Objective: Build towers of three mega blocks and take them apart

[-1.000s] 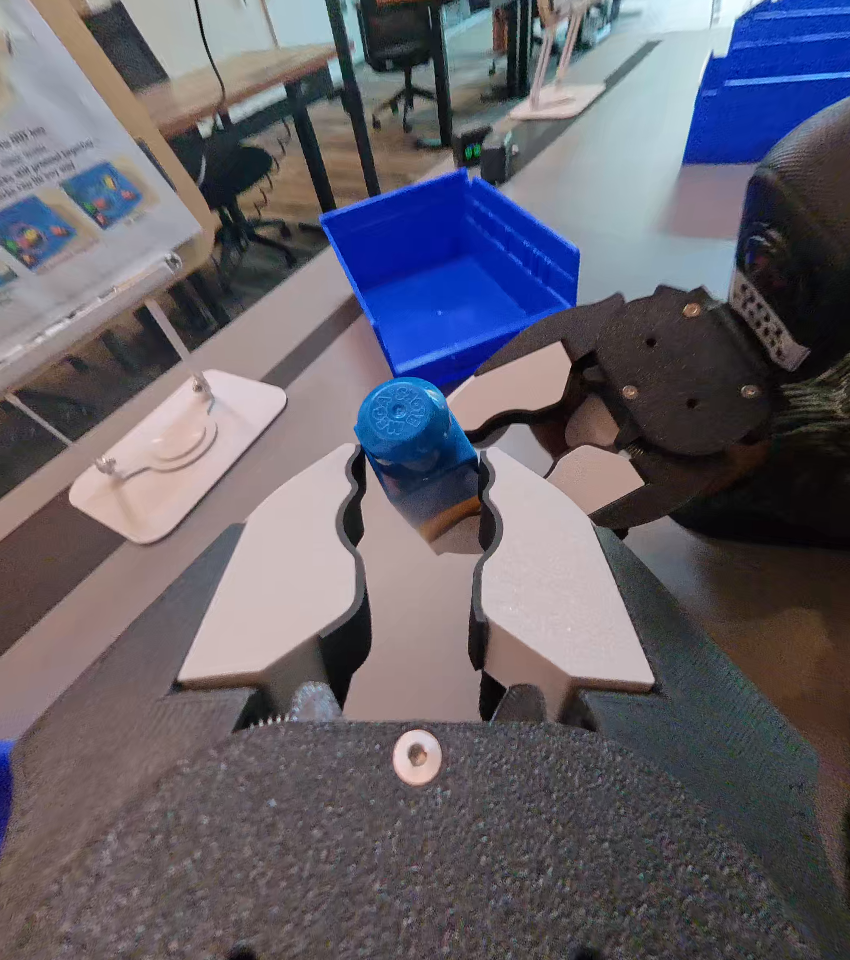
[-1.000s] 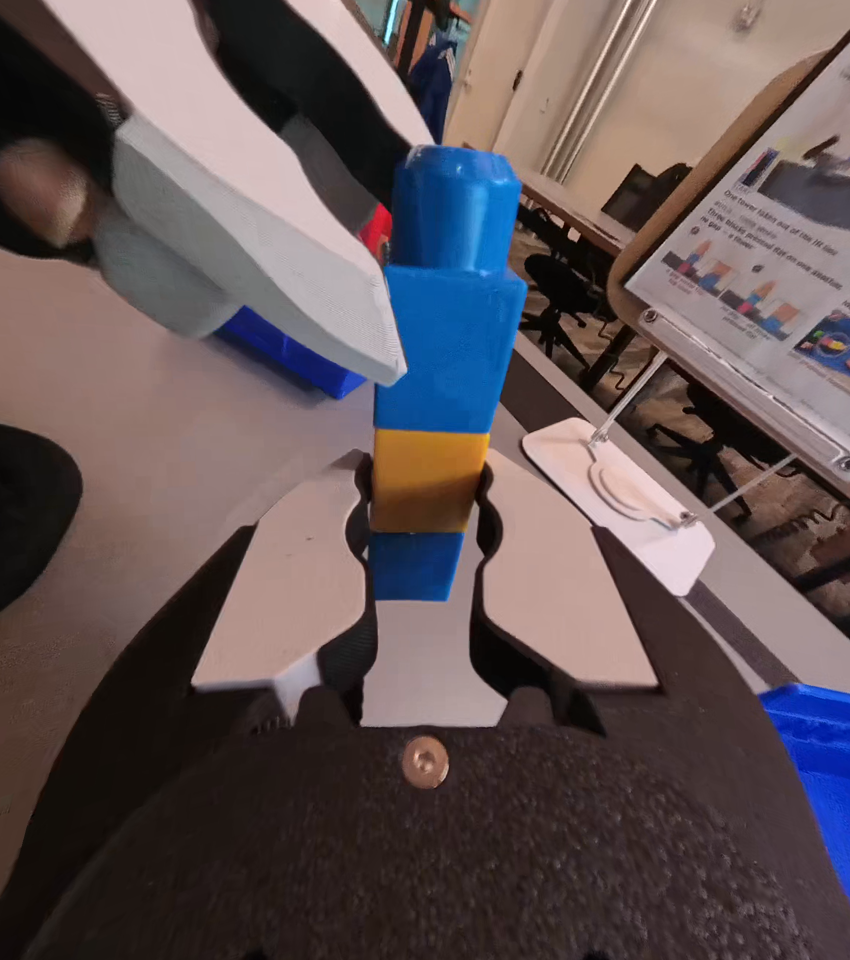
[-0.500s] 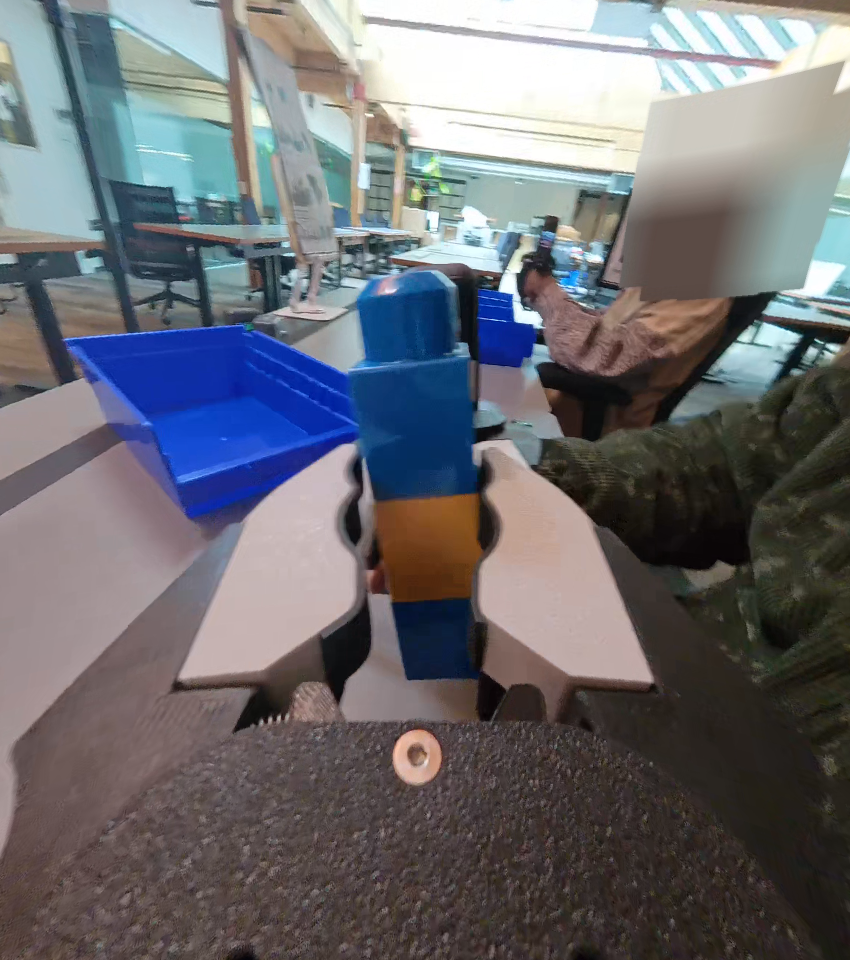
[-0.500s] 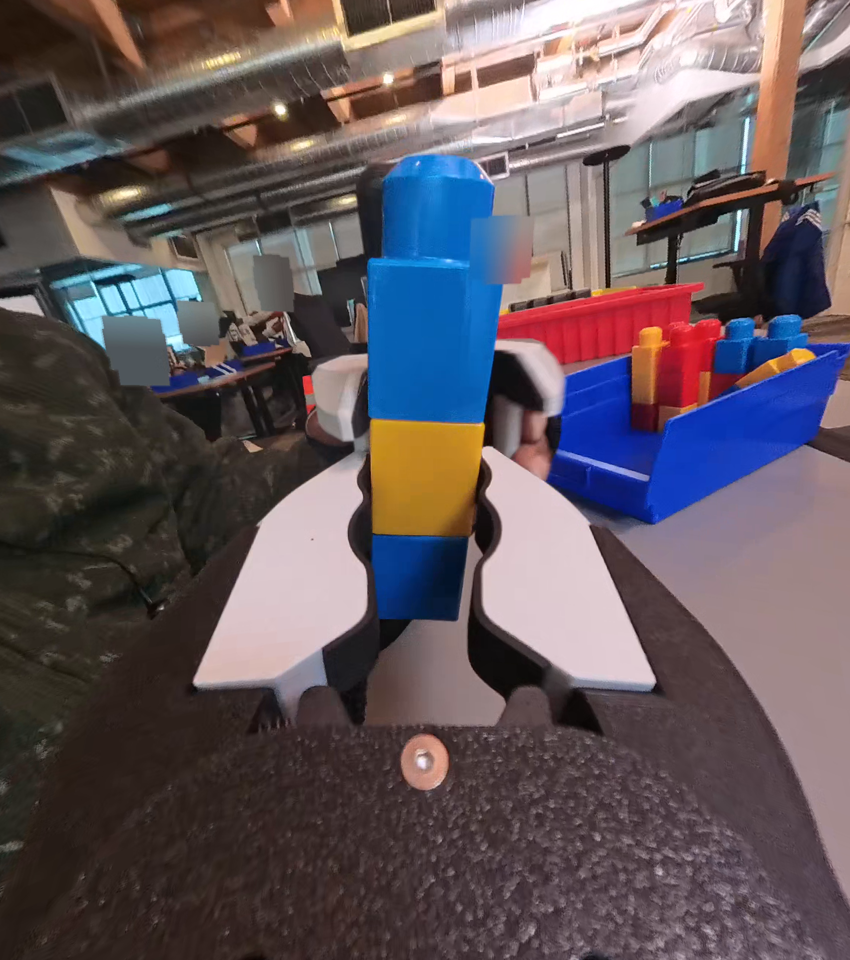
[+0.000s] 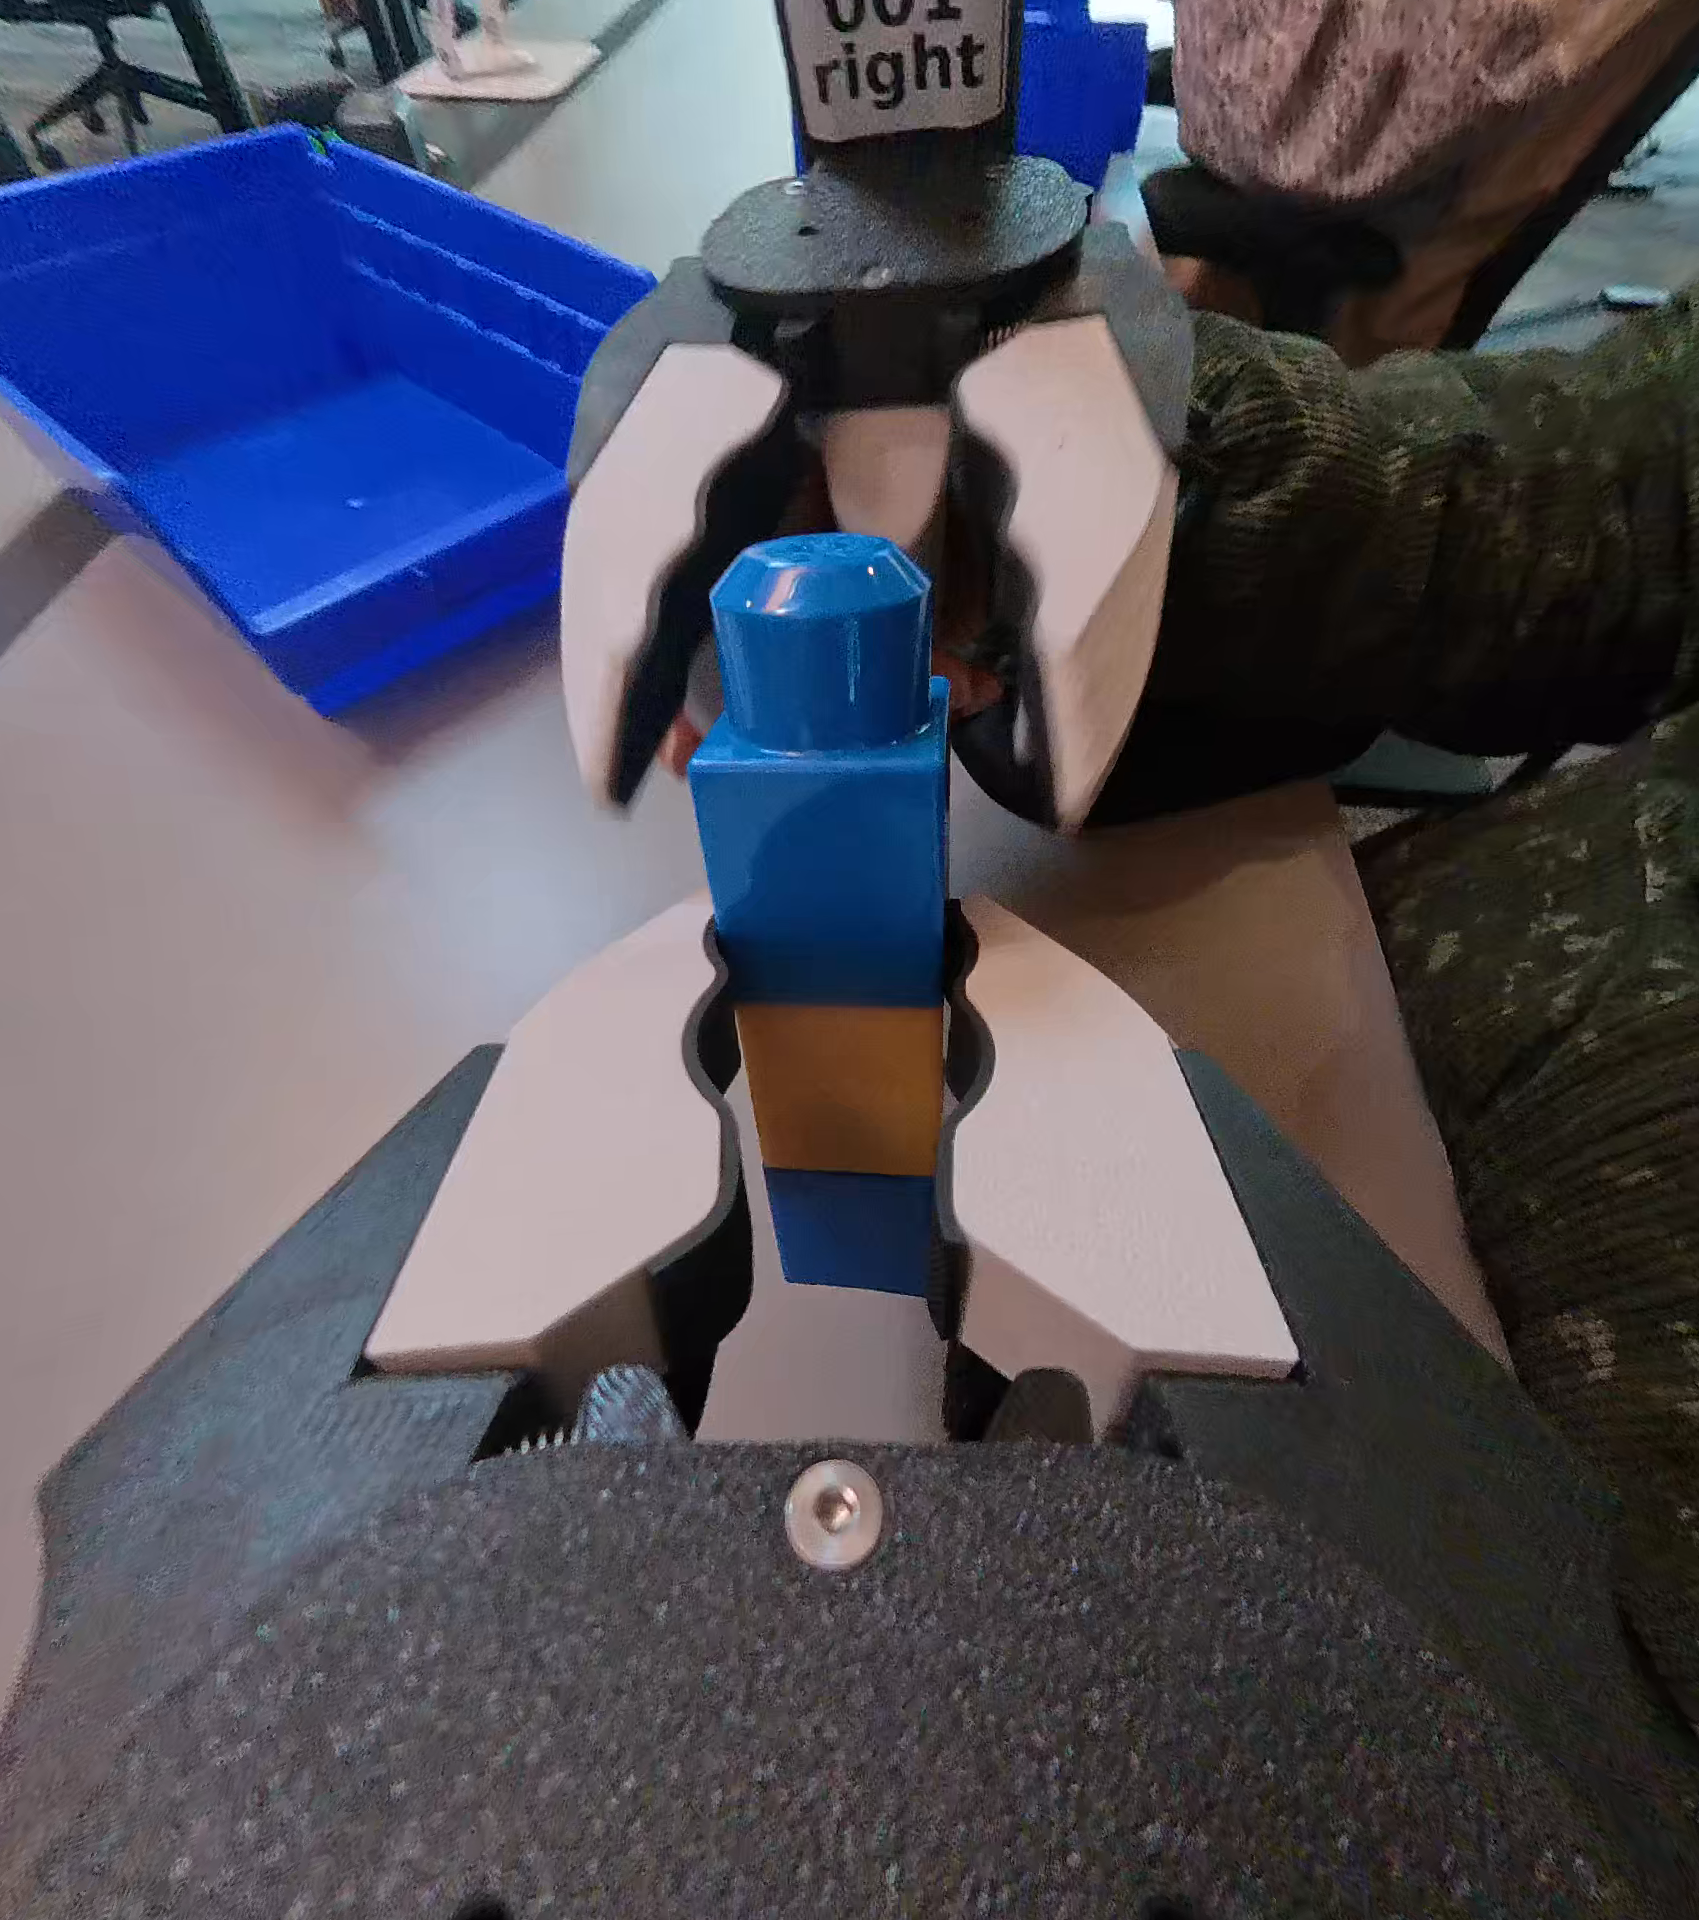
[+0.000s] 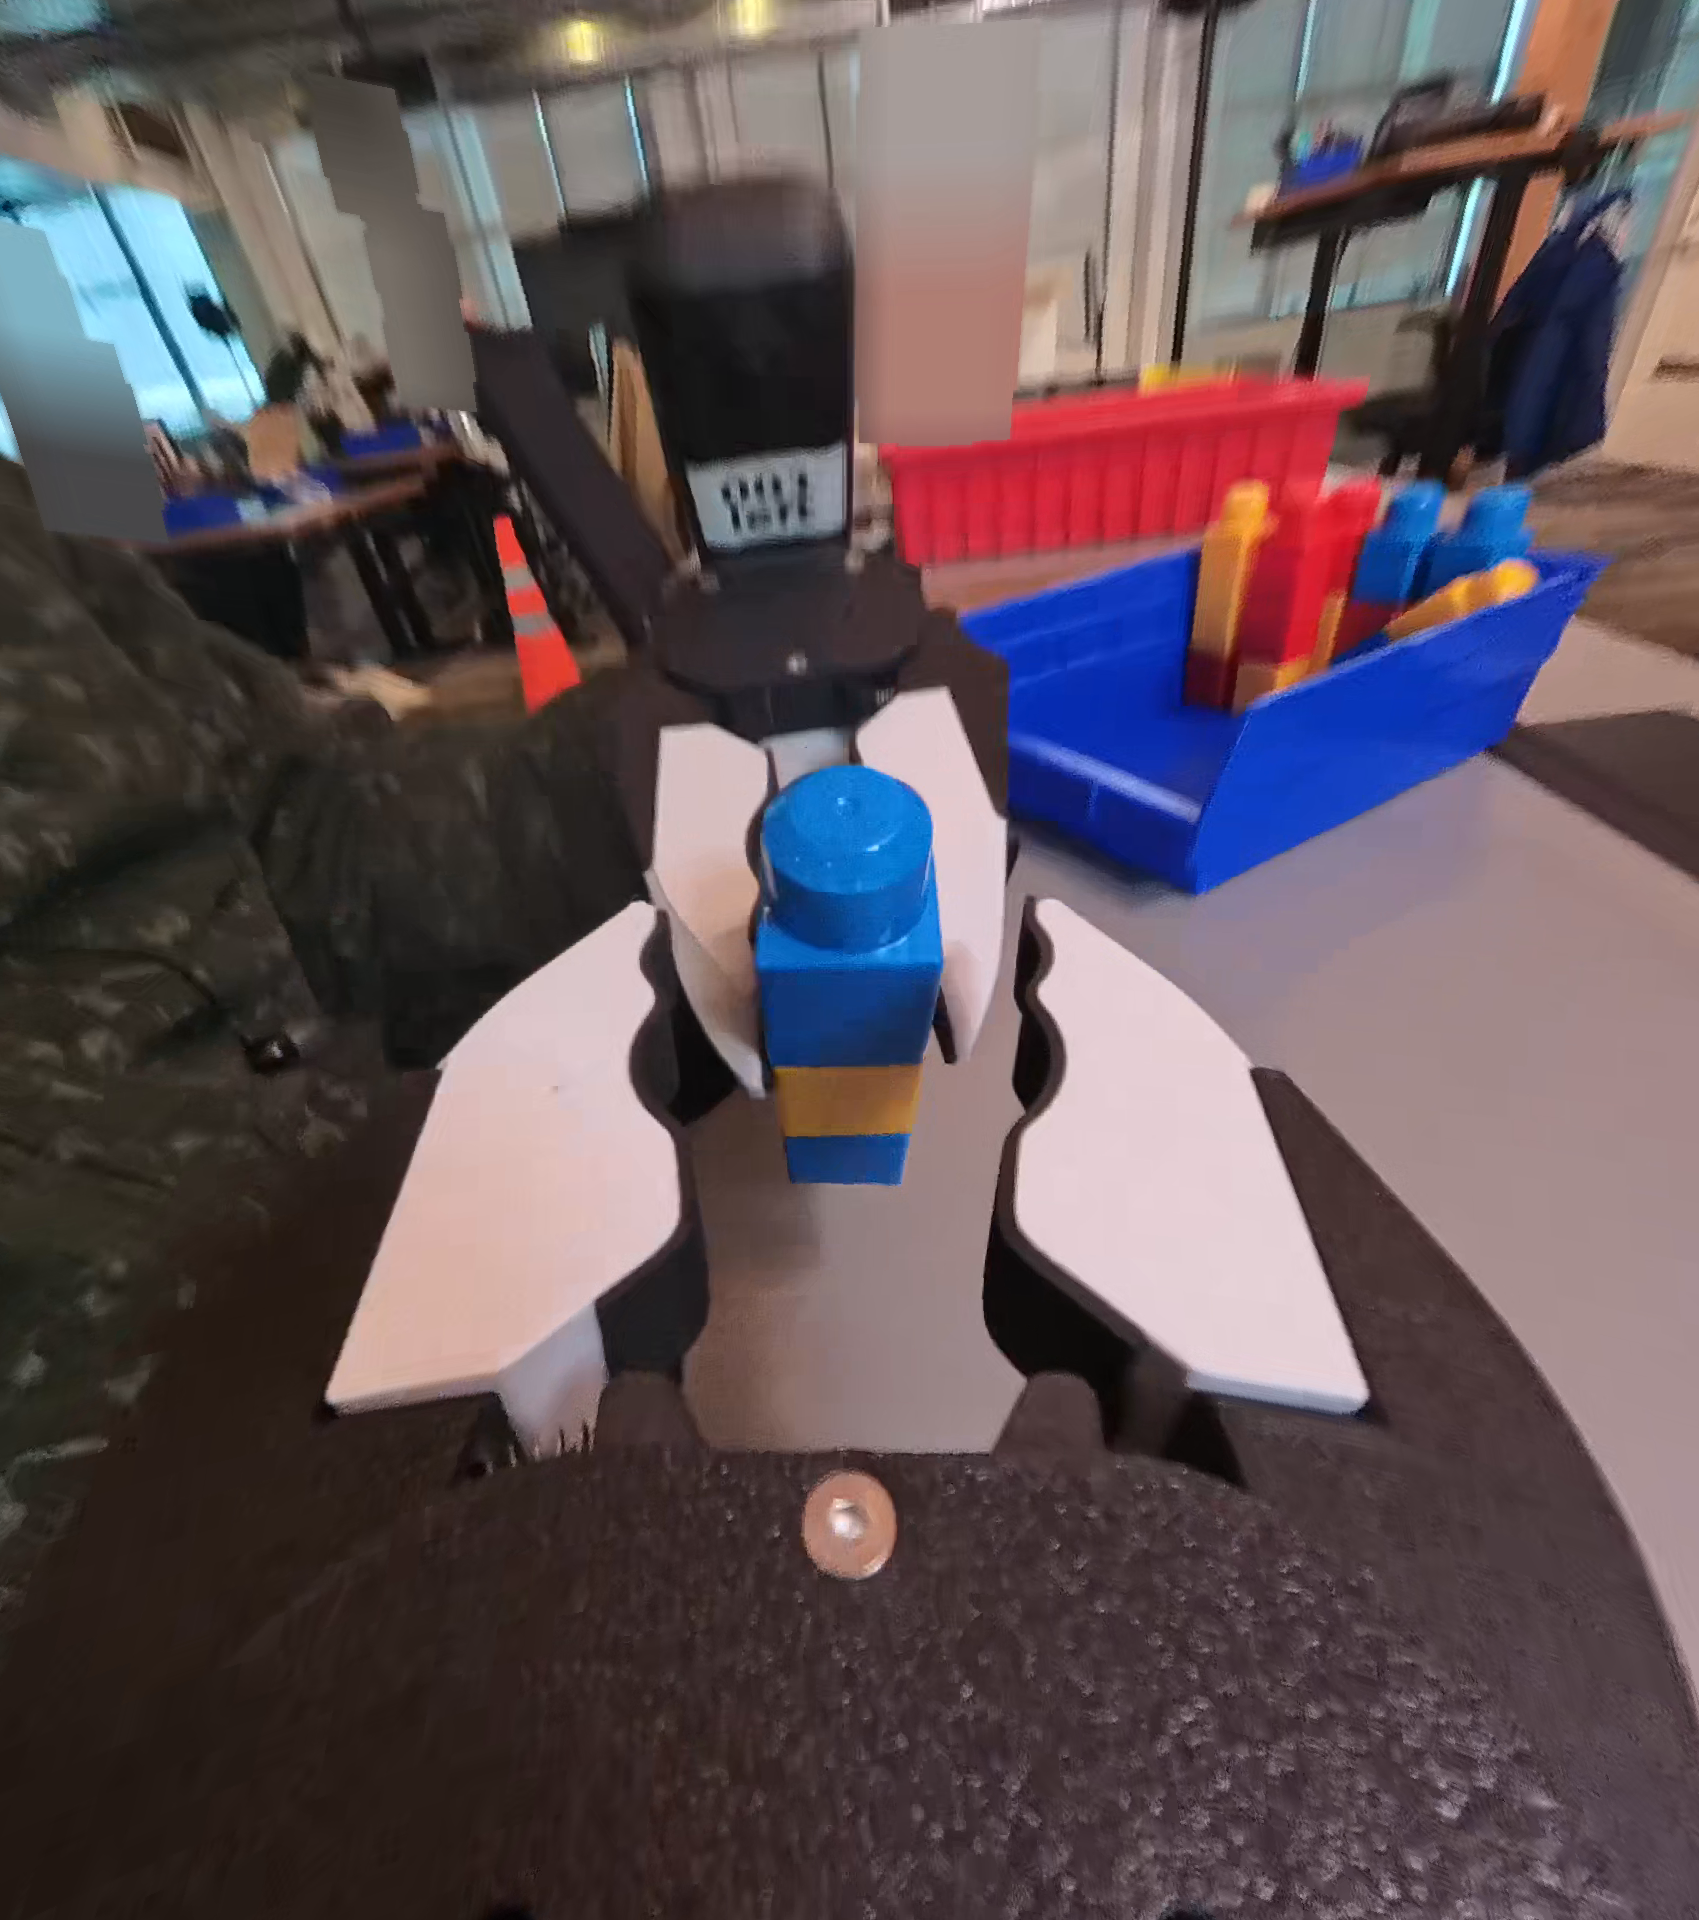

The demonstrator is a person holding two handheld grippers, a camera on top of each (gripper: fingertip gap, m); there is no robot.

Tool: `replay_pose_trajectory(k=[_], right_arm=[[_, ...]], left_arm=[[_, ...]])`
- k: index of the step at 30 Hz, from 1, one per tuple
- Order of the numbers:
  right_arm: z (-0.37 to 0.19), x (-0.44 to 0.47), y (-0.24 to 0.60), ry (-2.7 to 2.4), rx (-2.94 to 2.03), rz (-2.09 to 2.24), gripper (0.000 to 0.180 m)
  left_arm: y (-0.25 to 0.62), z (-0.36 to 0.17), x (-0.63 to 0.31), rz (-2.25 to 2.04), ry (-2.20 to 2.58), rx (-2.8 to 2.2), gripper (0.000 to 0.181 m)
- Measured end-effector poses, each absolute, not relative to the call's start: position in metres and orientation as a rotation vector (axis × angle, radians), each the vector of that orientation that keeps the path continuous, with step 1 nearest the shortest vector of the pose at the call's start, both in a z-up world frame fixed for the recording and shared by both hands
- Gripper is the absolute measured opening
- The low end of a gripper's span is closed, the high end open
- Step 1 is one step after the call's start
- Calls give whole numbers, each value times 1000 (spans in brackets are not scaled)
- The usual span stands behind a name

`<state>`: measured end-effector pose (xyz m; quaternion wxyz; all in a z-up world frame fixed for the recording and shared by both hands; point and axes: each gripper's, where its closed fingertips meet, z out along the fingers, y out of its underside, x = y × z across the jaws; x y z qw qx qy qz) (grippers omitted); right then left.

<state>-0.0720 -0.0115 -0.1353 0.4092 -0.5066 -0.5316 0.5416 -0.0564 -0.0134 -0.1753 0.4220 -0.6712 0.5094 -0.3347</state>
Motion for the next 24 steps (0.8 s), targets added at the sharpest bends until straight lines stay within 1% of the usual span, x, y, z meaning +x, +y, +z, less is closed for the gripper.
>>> replay_pose_trajectory(k=[1,2,3,5,8,12,13,15,16,17,19,21,24], right_arm=[[-147,-78,-14,-1390,-1313,1309,54],[-154,-81,-14,-1421,-1329,1259,39],[-156,-81,-14,-1424,-1329,1227,36],[-150,-80,-15,-1419,-1311,1239,36],[-138,-74,-11,-1348,-1278,1284,36],[-134,-67,-8,-1311,-1261,1335,36],[-125,-64,-7,-1275,-1232,1375,36],[-70,-34,3,-1012,-1060,1579,36],[-47,-12,12,-906,-994,1610,36],[-35,7,21,-851,-969,1540,36],[-36,28,36,-811,-1003,1368,37],[-50,35,51,-761,-1072,1317,36],[-91,15,71,-849,-1287,1209,36]], left_arm=[[-15,-179,-54,-826,1294,-1690,37],[-12,-184,-56,-790,1298,-1712,37],[-12,-183,-56,-797,1300,-1690,37],[-15,-177,-55,-845,1289,-1628,37],[-12,-183,-57,-774,1322,-1578,39],[-12,-181,-52,-891,1278,-1627,37],[-14,-183,-53,-913,1301,-1646,36],[-9,-217,-66,-741,1416,-1745,36],[-10,-223,-67,-771,1416,-1756,36],[-11,-222,-66,-828,1387,-1768,36],[-4,-208,-65,-881,1305,-1743,36],[5,-202,-66,-880,1239,-1730,36],[17,-203,-74,-840,1158,-1724,36]])
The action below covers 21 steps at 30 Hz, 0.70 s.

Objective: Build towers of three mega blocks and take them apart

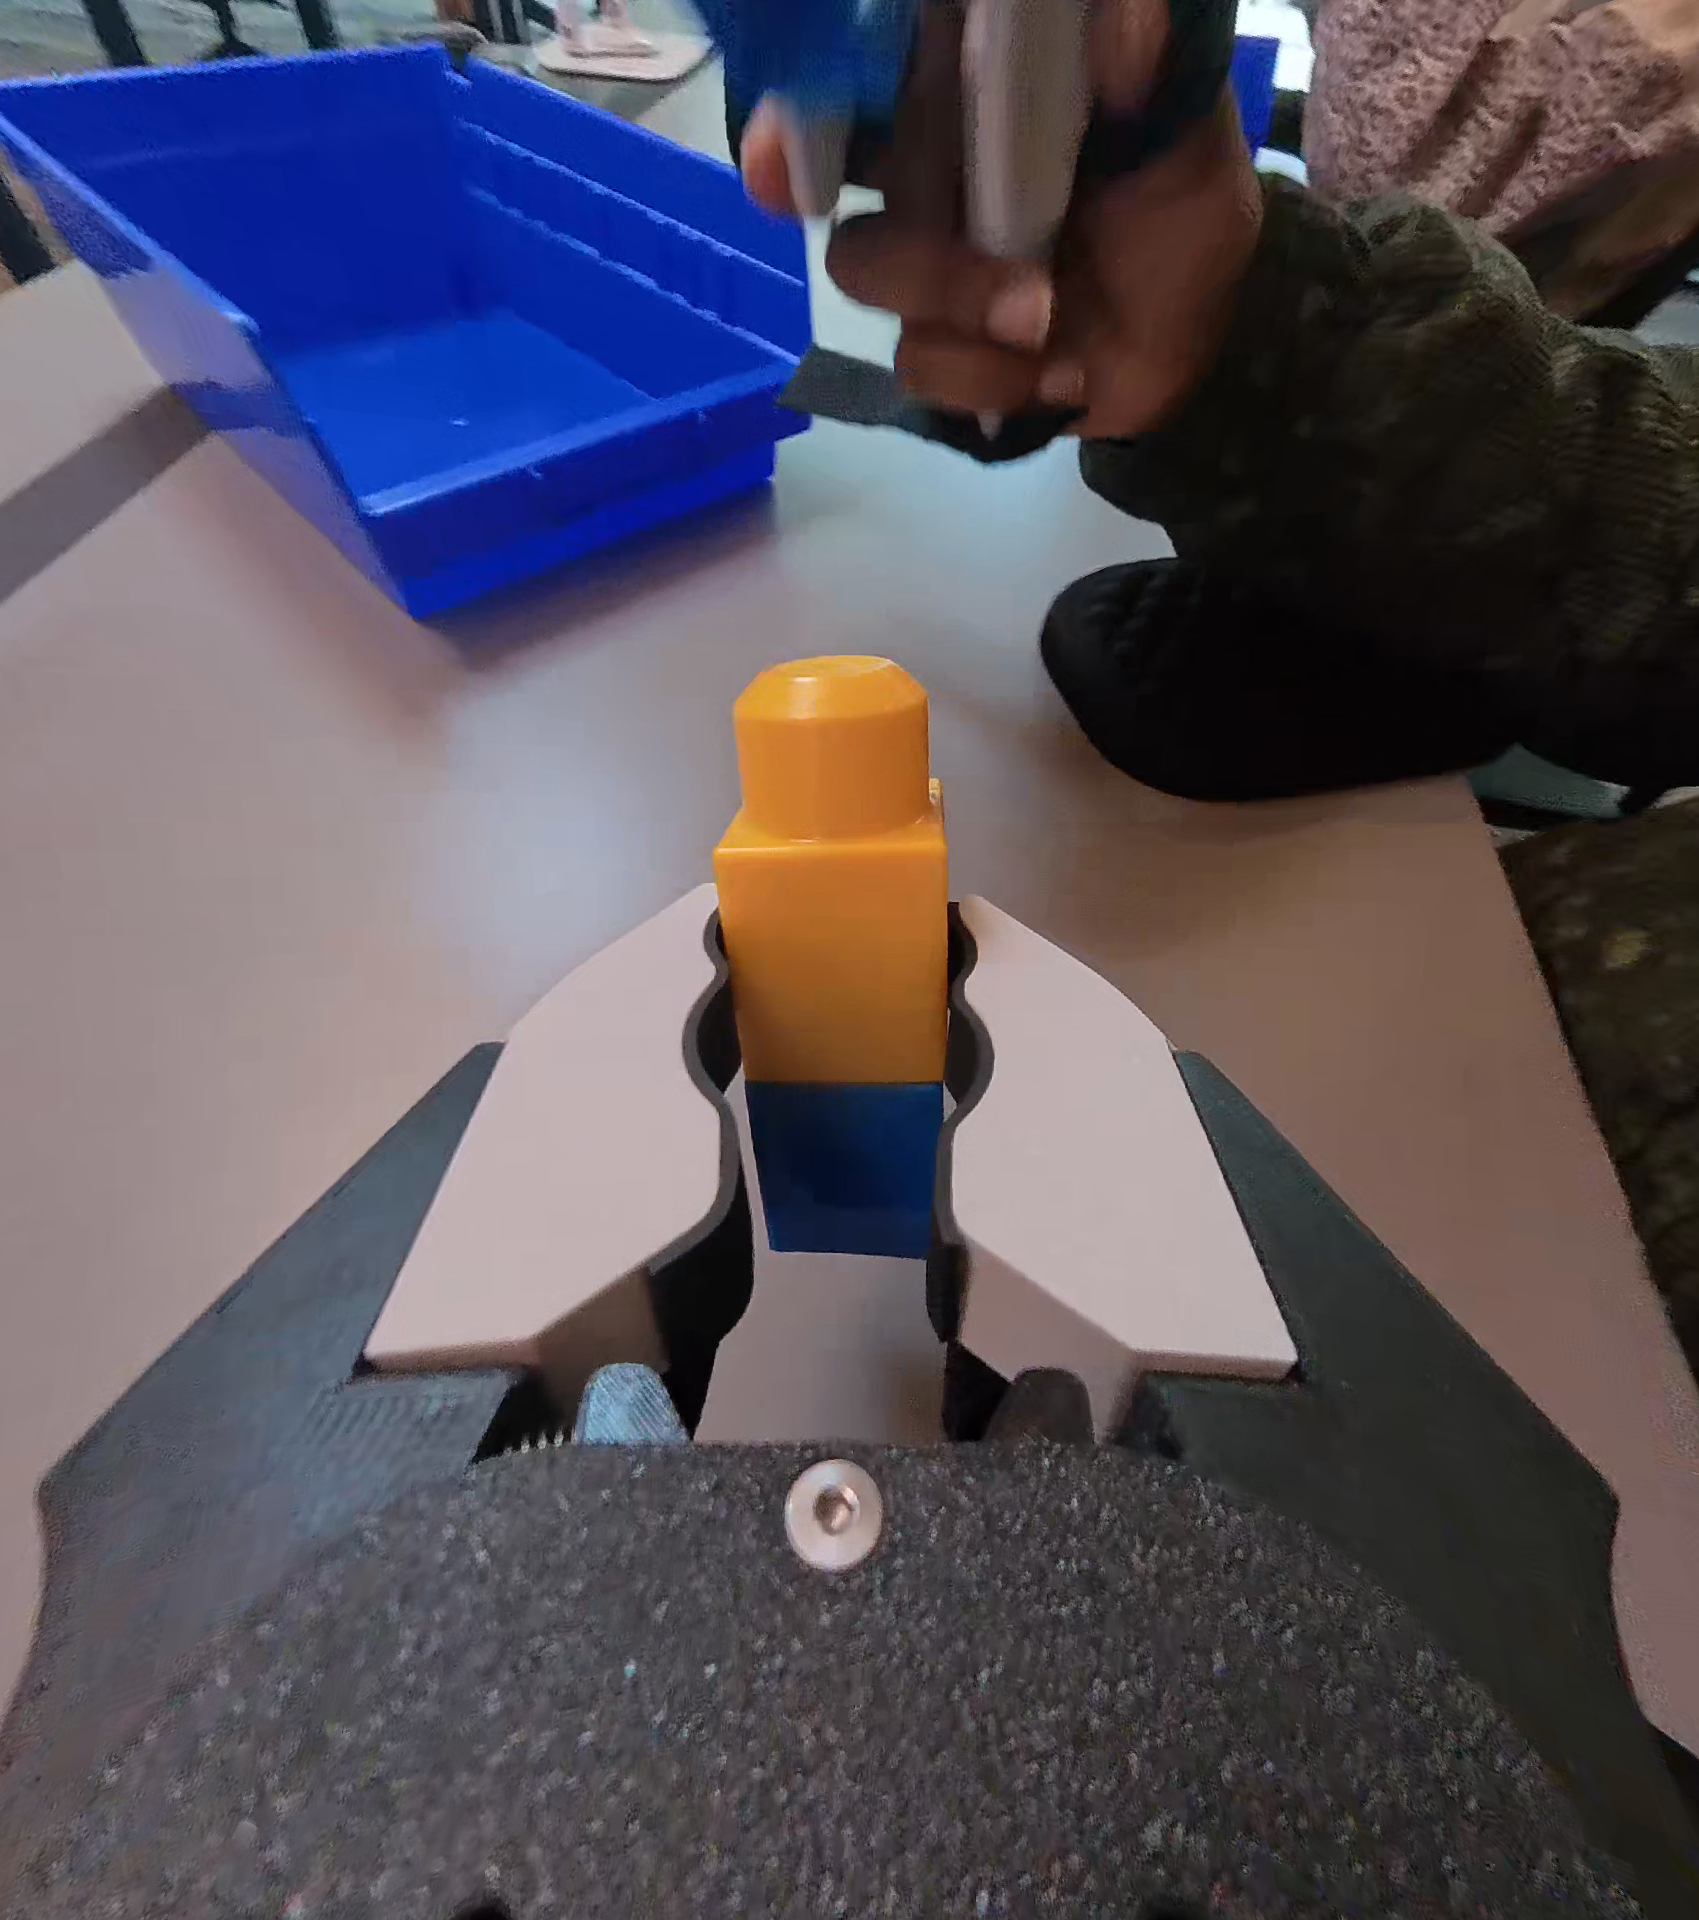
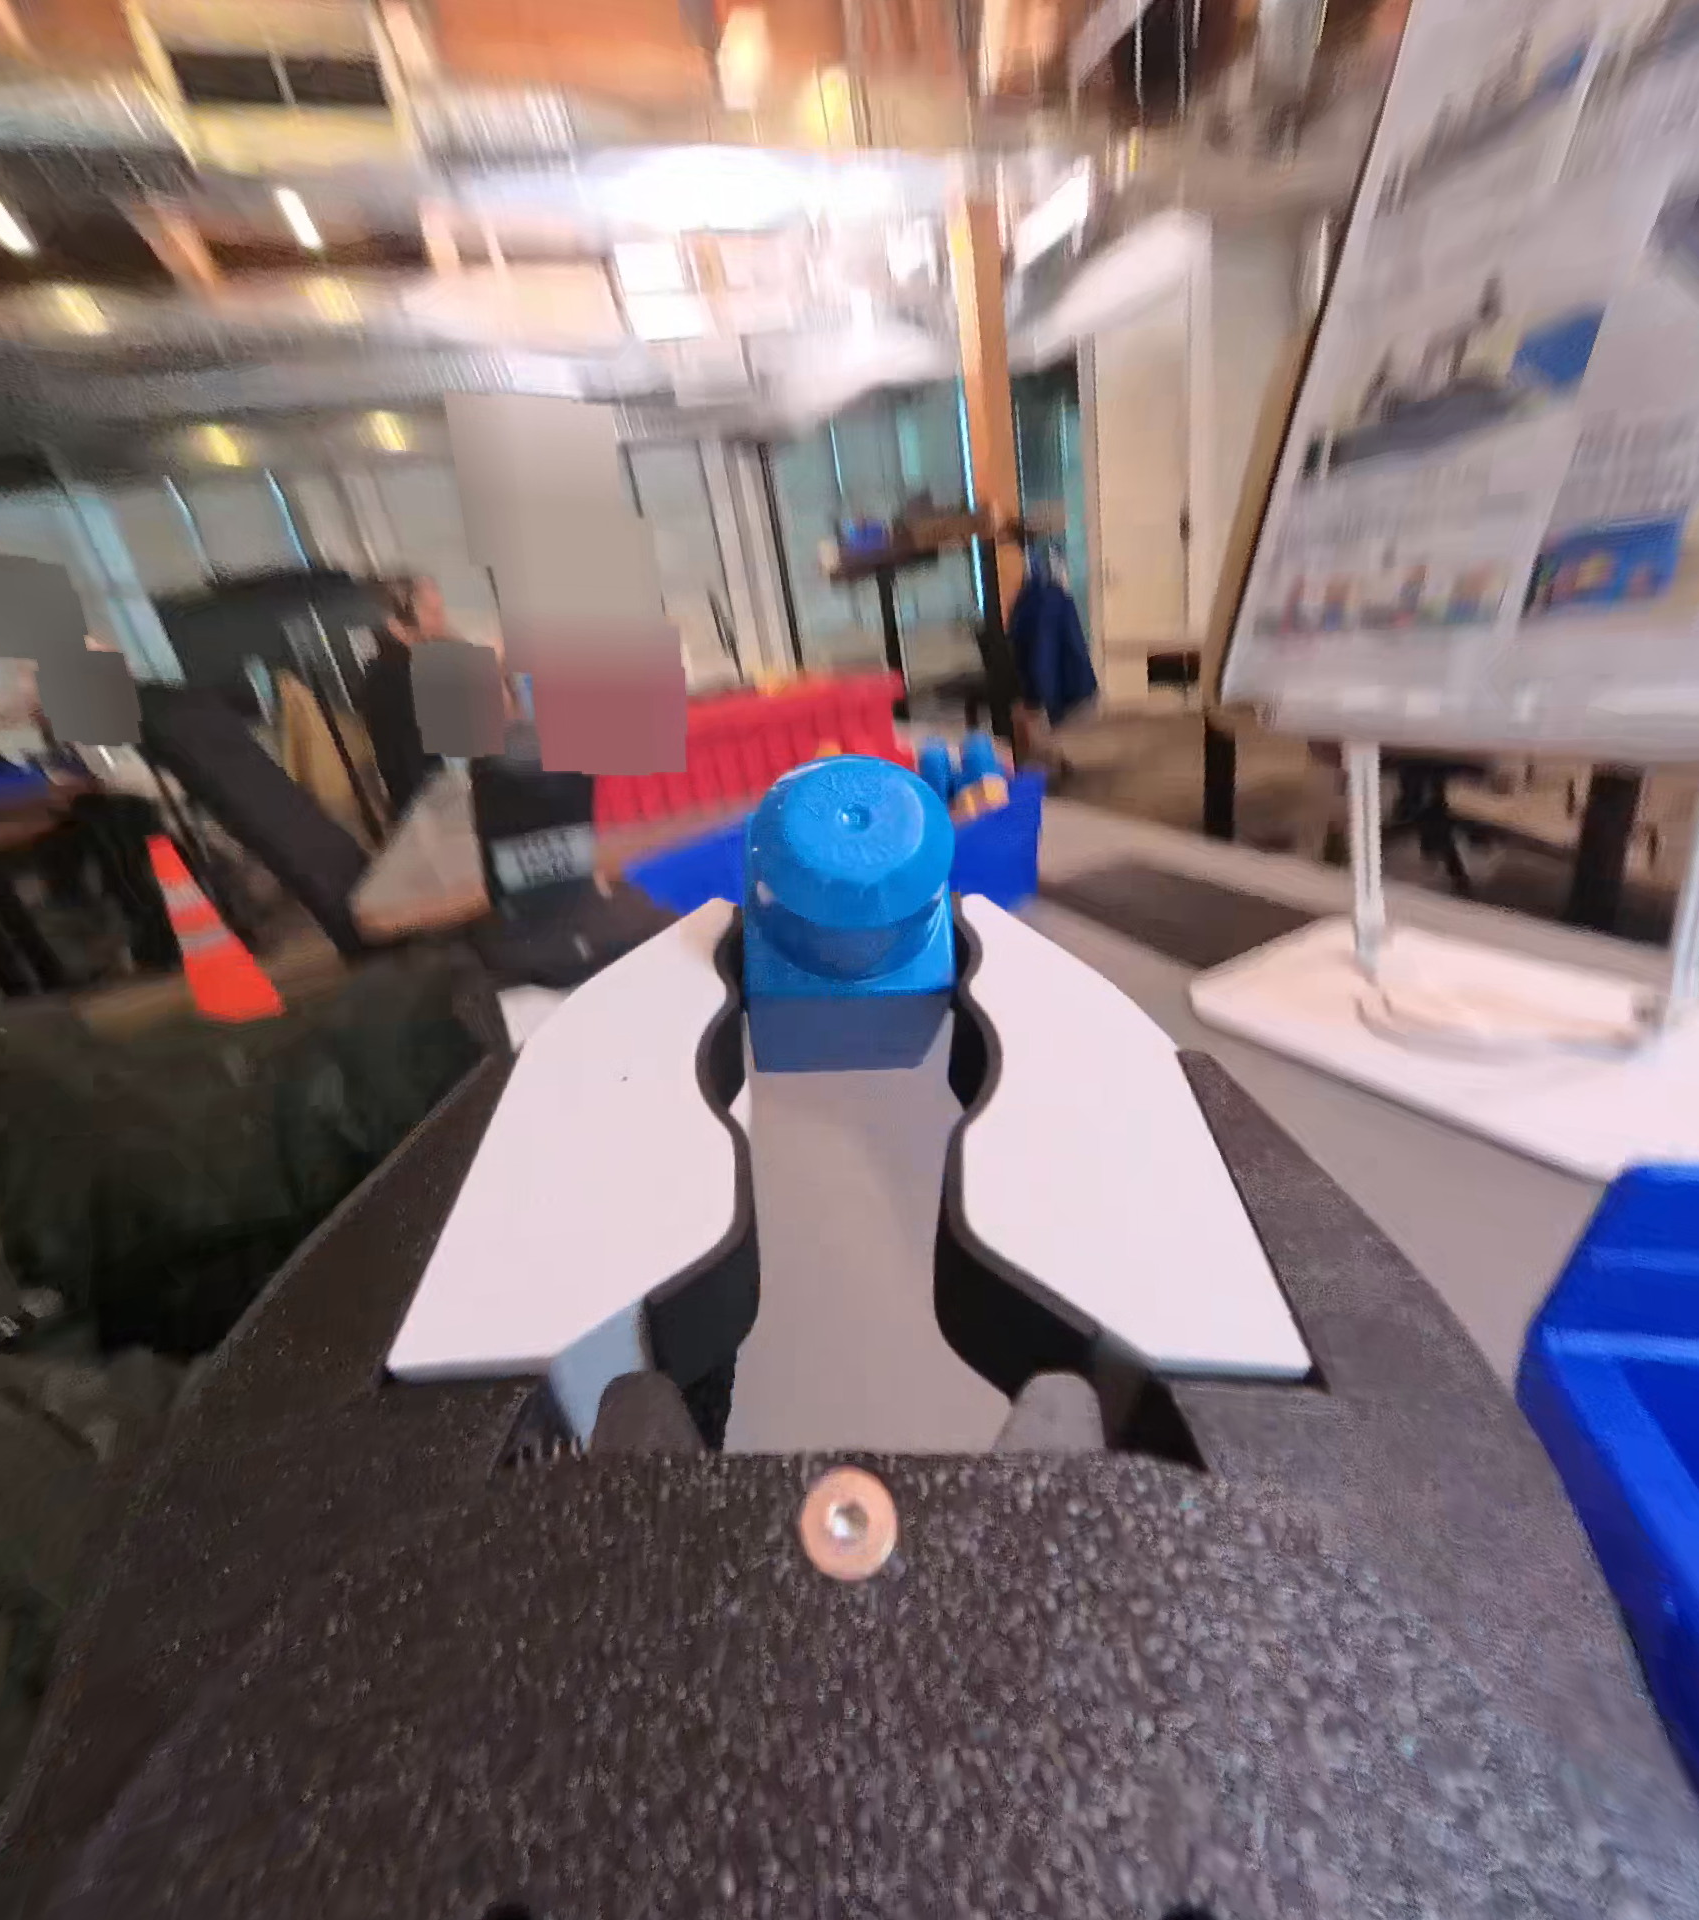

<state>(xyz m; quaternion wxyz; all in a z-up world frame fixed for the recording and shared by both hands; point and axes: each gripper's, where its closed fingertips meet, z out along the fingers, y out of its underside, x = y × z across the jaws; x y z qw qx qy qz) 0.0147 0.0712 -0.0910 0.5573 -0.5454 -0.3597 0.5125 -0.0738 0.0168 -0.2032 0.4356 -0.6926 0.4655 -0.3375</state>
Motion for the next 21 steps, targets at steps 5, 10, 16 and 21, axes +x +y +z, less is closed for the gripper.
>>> replay_pose_trajectory(k=[5,10,16,21], right_arm=[[-175,-29,75,-1129,-1573,1026,37],[-246,-47,62,-1430,-1734,860,37],[-284,-49,53,-1605,-1809,747,41],[-248,-54,50,-1505,-1691,840,66]], left_arm=[[29,-194,-83,-852,1056,-1682,36],[32,-193,-86,-856,1036,-1667,37],[27,-196,-81,-843,1082,-1658,37],[23,-208,-77,-803,1152,-1688,37]])
